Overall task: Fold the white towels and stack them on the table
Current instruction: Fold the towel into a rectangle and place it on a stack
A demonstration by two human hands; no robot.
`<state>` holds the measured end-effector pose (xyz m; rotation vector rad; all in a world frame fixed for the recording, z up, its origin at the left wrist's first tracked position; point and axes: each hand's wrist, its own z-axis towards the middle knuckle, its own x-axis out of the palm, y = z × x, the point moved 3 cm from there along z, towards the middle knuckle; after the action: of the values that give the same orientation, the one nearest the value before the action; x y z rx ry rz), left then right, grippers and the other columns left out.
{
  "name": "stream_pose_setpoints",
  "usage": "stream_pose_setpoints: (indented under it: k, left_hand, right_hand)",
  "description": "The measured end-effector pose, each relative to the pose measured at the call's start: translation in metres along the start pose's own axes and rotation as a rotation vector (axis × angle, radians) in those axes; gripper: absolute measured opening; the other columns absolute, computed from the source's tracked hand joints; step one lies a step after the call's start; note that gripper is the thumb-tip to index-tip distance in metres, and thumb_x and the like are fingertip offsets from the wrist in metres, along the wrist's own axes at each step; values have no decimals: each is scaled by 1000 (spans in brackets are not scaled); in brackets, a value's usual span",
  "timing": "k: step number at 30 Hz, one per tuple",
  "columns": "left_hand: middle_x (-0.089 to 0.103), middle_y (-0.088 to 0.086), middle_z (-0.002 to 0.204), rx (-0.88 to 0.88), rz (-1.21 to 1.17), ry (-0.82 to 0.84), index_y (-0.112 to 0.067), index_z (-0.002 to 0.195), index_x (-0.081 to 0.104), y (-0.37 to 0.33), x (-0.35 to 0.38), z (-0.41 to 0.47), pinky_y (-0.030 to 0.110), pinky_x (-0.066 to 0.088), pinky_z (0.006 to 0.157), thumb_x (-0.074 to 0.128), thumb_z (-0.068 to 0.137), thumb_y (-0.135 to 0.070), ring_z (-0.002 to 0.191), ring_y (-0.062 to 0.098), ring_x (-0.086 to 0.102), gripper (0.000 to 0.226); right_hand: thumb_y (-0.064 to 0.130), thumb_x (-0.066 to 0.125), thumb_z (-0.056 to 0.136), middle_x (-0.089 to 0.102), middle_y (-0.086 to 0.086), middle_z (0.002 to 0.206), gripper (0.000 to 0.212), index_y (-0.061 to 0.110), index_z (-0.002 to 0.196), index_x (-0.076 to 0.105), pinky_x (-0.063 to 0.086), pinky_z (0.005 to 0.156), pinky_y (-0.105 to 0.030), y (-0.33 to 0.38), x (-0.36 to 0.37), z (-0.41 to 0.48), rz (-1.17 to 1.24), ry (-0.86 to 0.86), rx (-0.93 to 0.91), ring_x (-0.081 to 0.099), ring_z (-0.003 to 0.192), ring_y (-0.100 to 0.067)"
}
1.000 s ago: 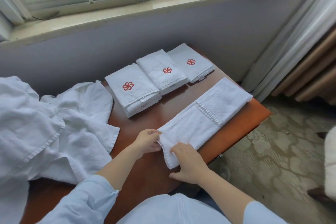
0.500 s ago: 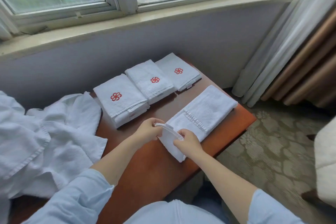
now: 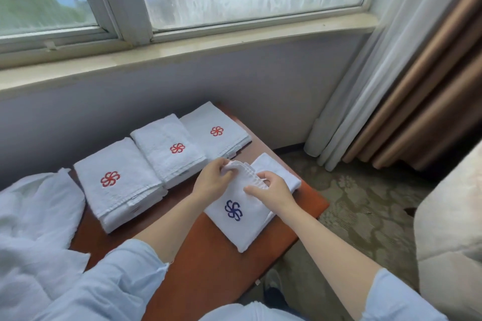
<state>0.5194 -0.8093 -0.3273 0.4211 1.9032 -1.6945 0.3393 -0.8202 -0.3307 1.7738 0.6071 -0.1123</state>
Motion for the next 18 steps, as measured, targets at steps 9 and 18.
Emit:
stream_pose_setpoints:
  k: [9,18]
  left_hand:
    - [66,-10,91,-125,-51,31,-26,96,65,-21,71,75,26,46,72,65,91,-33,84,5,61,8]
    - [66,-5,83,-206,42,116,-19,88,69,-7,115,115,20,38,60,63,94,-34,76,9,62,17]
  right_hand:
    - [31,72,83,65,3,82,16,18,88,64,52,72,-39,-35,-65,68,-118,-2,29,63,81,-19]
    - [36,60,88,50,5,93,27,28,65,48,52,79,-40,-73,-79,123,-380,63,41,55,92,-20]
